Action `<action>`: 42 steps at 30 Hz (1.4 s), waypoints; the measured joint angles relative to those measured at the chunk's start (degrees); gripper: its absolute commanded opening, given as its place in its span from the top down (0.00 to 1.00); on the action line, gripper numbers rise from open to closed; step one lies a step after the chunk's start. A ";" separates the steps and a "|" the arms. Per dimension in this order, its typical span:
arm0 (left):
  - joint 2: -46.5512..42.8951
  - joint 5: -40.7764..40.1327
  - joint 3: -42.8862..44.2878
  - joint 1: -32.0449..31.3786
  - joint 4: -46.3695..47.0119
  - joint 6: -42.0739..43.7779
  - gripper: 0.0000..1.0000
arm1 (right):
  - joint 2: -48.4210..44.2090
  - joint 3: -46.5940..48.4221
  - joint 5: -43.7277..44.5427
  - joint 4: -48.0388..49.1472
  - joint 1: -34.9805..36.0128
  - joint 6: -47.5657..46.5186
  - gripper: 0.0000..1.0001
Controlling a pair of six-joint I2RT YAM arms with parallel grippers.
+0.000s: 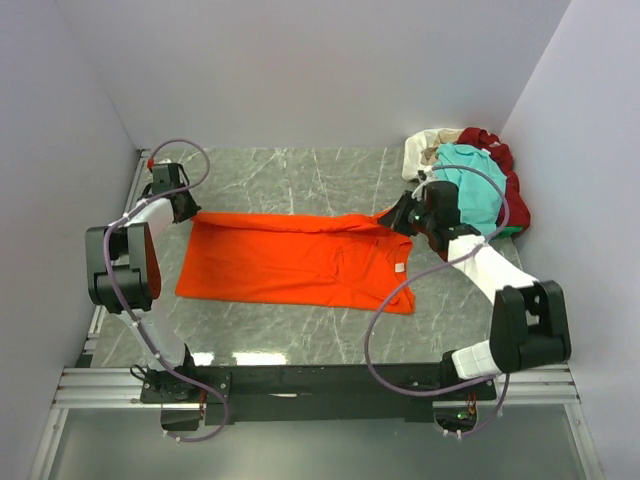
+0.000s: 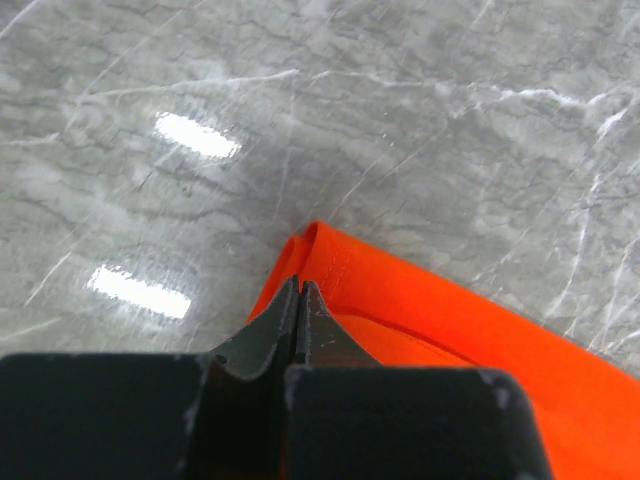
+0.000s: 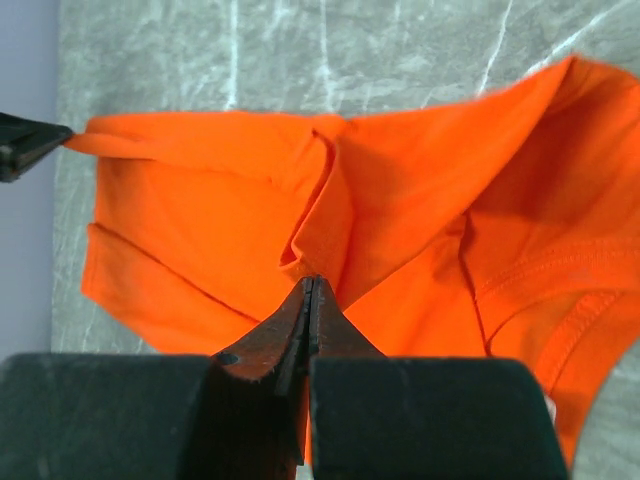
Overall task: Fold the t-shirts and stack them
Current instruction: Fold the tshirt
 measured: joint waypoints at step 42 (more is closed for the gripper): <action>-18.14 -5.31 -19.63 1.49 3.69 -4.07 1.00 | -21.84 -21.11 5.42 -6.78 1.64 -2.38 1.00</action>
